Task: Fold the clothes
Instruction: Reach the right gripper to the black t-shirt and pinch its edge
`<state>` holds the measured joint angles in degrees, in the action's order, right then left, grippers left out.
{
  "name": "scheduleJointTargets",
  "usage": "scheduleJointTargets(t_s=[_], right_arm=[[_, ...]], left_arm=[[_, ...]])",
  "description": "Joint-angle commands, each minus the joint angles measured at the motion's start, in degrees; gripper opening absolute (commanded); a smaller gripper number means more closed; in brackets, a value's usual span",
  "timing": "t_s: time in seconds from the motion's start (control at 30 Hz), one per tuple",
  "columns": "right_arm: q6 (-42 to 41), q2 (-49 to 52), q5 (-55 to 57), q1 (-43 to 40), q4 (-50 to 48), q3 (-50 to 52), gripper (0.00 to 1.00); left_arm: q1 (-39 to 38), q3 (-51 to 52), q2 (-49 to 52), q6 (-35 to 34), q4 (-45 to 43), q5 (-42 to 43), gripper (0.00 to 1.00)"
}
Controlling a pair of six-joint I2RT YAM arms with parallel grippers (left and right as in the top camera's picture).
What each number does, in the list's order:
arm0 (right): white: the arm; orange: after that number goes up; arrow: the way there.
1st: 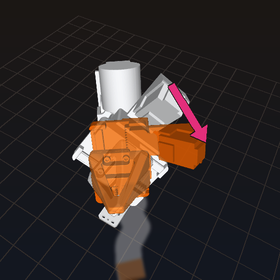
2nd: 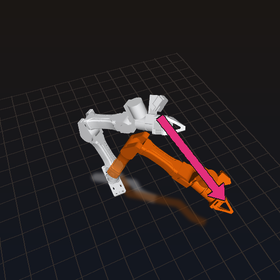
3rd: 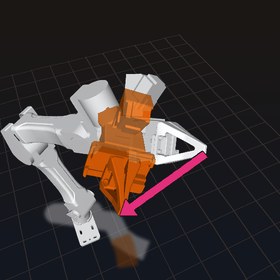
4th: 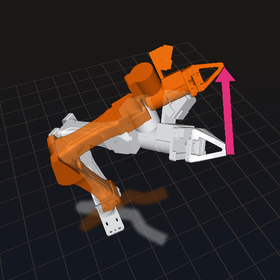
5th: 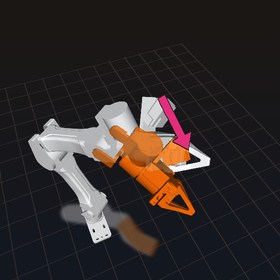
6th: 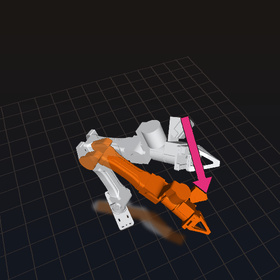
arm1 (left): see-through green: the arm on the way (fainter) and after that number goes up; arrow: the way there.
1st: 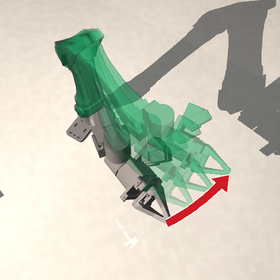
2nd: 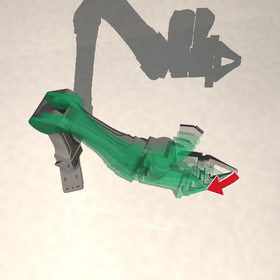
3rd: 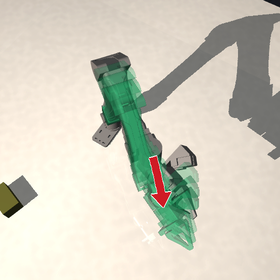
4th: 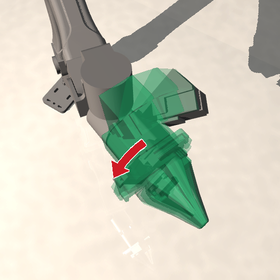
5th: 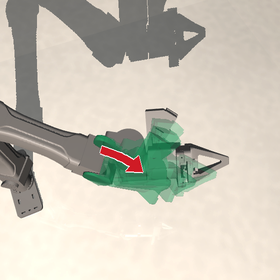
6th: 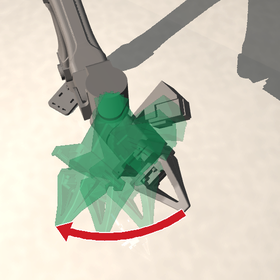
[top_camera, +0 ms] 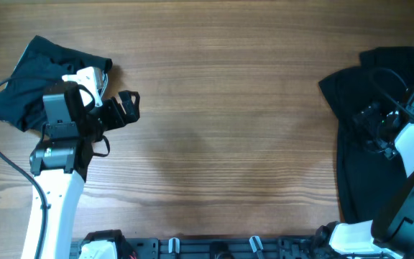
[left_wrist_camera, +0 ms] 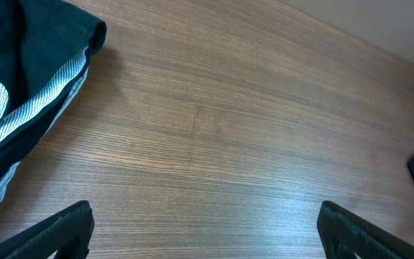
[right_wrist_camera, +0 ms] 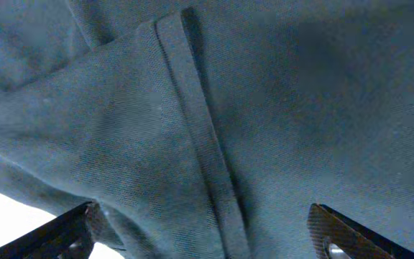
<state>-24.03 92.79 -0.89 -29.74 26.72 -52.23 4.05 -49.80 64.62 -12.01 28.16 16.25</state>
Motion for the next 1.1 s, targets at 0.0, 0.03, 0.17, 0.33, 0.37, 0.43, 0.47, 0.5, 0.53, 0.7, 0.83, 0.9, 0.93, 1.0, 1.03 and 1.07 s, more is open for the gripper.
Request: scheduleJointTargets(t_s=[0.0, 0.03, 0.17, 0.33, 0.37, 0.43, 0.47, 0.5, 0.53, 0.7, 0.83, 0.9, 0.93, 1.0, 1.03, 1.07], right_arm=[[-2.27, 0.66, -1.77, -0.07, 0.15, -0.63, 0.97], [-1.60, 0.66, -2.27, -0.07, 0.35, -0.66, 0.97], [1.14, 0.66, -5.68, -0.07, 0.15, -0.63, 0.98], [7.19, 0.66, -5.55, -0.07, 0.44, -0.63, 0.98], [7.37, 0.66, -5.53, -0.07, 0.52, -0.63, 0.98], [7.34, 0.66, -5.46, -0.07, 0.42, -0.63, 0.98], [7.41, 0.66, -5.22, -0.07, 0.31, -0.63, 0.95], [7.56, 0.66, -4.46, -0.07, 0.39, -0.63, 0.90], [7.56, 0.66, -3.76, -0.07, 0.76, -0.63, 0.87], [7.50, 0.66, -3.19, -0.07, -0.20, 1.79, 0.66], [7.58, 0.66, -2.78, -0.07, 0.00, 2.23, 0.59], [7.50, 0.66, -1.14, -0.07, 0.81, 2.67, 0.61], [7.48, 0.66, -1.05, -0.07, 0.22, 3.21, 0.61], [7.34, 0.66, -1.05, -0.07, -1.16, 4.26, 0.60], [7.30, 0.66, -1.09, -0.07, -1.66, 4.94, 0.56], [7.32, 0.66, -1.31, -0.07, -2.19, 5.66, 0.53]], left_arm=[[-0.26, -1.22, 0.00, 0.90, -0.39, 0.68, 1.00], [-0.26, -1.22, 0.00, 0.90, -0.31, 0.68, 1.00], [-0.26, -1.22, 0.00, 0.90, -0.72, 0.66, 1.00], [-0.26, -1.22, 0.00, 0.90, -0.52, 0.68, 1.00], [-0.26, -1.22, 0.00, 0.90, -0.52, 0.68, 1.00], [-0.26, -1.22, 0.00, 0.90, -0.50, 0.68, 1.00], [-0.26, -1.22, 0.00, 0.92, -0.50, 0.68, 1.00], [-0.26, -1.22, 0.00, 0.90, -0.50, 0.68, 1.00], [-0.26, -1.22, 0.00, 0.90, -0.48, 0.68, 1.00], [-0.26, -1.22, 0.00, 0.90, -0.52, 0.68, 1.00], [-0.26, -1.22, 0.00, 0.90, -0.50, 0.68, 1.00], [-0.26, -1.22, 0.00, 0.90, -0.46, 0.68, 1.00], [-0.26, -1.22, 0.00, 0.90, -0.44, 0.68, 1.00], [-0.26, -1.22, 0.00, 0.90, -0.44, 0.68, 1.00], [-0.26, -1.22, 0.00, 0.90, -0.46, 0.68, 1.00], [-0.26, -1.22, 0.00, 0.90, -0.48, 0.68, 1.00]])
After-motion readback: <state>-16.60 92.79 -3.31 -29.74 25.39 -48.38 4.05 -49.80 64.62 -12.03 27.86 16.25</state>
